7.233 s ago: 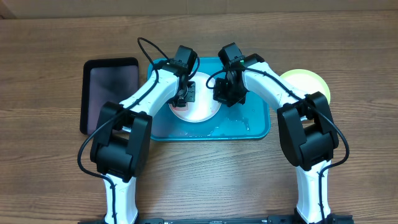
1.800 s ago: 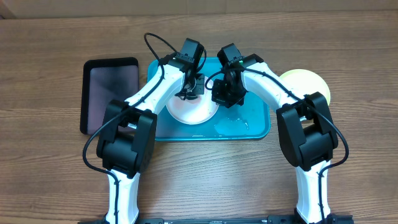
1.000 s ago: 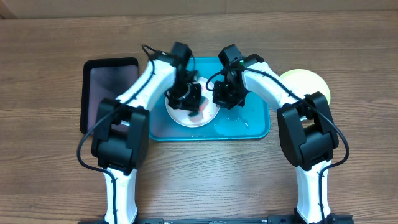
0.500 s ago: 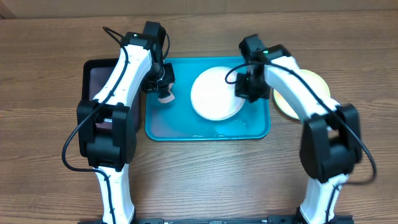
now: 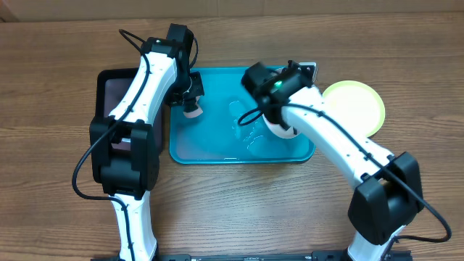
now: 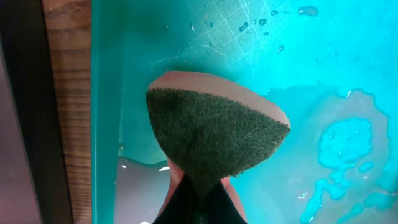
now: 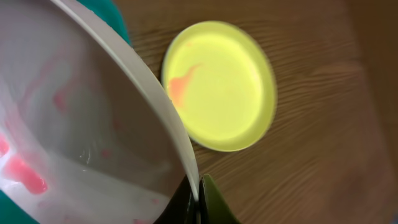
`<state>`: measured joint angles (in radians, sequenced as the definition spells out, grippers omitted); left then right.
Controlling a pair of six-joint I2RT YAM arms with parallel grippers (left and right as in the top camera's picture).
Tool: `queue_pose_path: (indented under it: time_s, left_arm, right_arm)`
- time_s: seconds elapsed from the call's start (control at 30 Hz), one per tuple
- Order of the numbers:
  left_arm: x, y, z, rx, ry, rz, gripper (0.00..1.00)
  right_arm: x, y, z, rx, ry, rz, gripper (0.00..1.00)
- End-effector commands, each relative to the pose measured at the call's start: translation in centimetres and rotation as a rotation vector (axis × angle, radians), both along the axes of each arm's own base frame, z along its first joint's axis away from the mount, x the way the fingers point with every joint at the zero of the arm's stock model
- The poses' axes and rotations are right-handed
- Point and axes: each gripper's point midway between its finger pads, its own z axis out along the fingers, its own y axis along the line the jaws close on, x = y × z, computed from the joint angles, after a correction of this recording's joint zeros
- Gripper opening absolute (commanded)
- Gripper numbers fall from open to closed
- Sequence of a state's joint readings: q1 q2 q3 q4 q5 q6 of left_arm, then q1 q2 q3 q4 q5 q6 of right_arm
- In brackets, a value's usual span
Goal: Clean dirty plates on tray and stack at the side
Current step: 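Lift the white plate with the right gripper and stack it on the yellow plate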
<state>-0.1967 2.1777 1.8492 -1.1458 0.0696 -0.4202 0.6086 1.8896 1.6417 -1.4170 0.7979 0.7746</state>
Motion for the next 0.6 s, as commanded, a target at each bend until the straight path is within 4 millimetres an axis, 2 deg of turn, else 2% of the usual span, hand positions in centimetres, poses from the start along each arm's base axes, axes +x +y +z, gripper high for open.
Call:
queue_pose_path:
  time_s: [0.0, 0.23, 0.57]
  left_arm:
    - [0.7, -0.1, 0.2, 0.010, -0.019, 0.003, 0.04]
    - [0.7, -0.2, 0.2, 0.010, -0.021, 0.002, 0.04]
    - [0.7, -0.2, 0.2, 0.010, -0.021, 0.002, 0.04]
  right_arm:
    - [0.3, -0.2, 4.2, -0.145, -0.259, -0.034, 0.04]
    - [-1.8, 1.6, 7.1, -0.262, -0.380, 0.034, 0.04]
    - [-2.5, 3.4, 8.3, -0.293, -0.441, 0.106, 0.04]
